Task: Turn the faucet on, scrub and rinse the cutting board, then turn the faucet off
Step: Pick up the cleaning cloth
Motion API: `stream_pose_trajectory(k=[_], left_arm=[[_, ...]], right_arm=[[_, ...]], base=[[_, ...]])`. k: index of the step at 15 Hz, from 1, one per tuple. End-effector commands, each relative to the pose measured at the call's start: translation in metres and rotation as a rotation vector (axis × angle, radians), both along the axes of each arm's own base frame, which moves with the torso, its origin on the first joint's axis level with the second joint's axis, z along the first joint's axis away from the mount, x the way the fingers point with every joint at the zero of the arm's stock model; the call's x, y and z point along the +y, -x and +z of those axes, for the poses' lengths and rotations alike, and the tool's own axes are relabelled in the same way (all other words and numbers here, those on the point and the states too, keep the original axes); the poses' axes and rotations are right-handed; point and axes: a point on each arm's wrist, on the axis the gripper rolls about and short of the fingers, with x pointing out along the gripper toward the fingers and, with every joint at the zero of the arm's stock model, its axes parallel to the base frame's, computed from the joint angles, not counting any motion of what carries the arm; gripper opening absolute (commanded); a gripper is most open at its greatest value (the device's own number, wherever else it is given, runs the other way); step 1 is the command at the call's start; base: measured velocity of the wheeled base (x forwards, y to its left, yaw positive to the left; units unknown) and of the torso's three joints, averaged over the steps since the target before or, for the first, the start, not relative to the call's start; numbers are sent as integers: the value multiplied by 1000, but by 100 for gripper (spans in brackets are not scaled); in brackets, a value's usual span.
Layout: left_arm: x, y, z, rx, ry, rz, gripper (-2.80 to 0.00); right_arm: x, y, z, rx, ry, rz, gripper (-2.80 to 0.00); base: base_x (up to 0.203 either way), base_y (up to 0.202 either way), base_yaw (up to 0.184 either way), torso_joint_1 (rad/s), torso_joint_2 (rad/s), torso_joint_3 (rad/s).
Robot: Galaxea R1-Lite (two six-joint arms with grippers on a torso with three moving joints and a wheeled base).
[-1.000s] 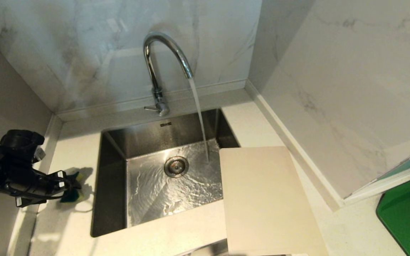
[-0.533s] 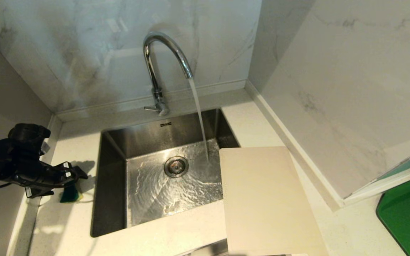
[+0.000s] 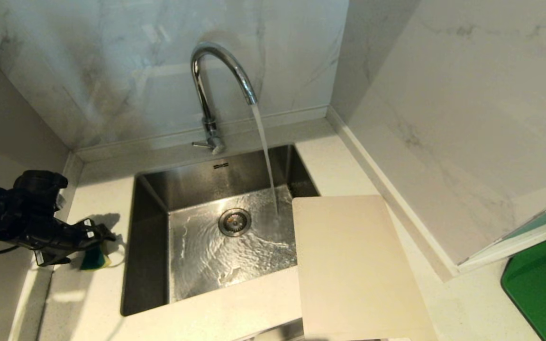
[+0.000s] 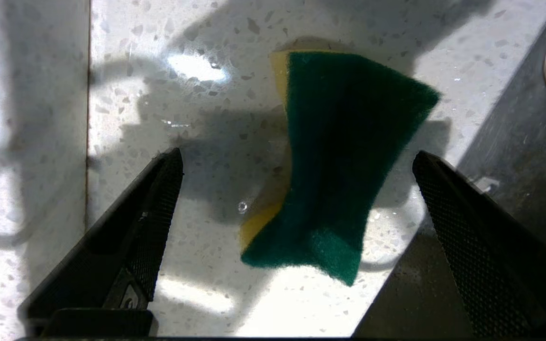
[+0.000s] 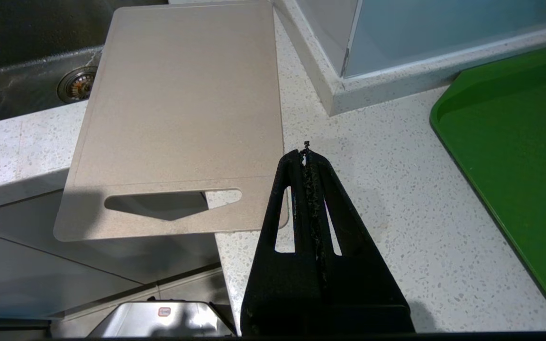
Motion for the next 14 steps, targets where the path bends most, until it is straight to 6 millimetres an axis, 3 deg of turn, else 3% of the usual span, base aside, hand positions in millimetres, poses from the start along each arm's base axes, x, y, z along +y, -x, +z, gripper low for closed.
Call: stream_pose_trajectory(k=[1,6,14], left_arm=[[1,-2,-6,18,5,4,-280],[4,-4,-11,21,13,12,-280],[1,0,10,-55,124,3,-280]], right_arm=[[0,0,0,0,0,-1,-280],[0,0,0,0,-1,-1,-280],[0,0,0,0,-1,-1,-280]], base=[[0,0,0,0,0,0],[0,0,0,0,0,0],[0,0,0,0,0,0]])
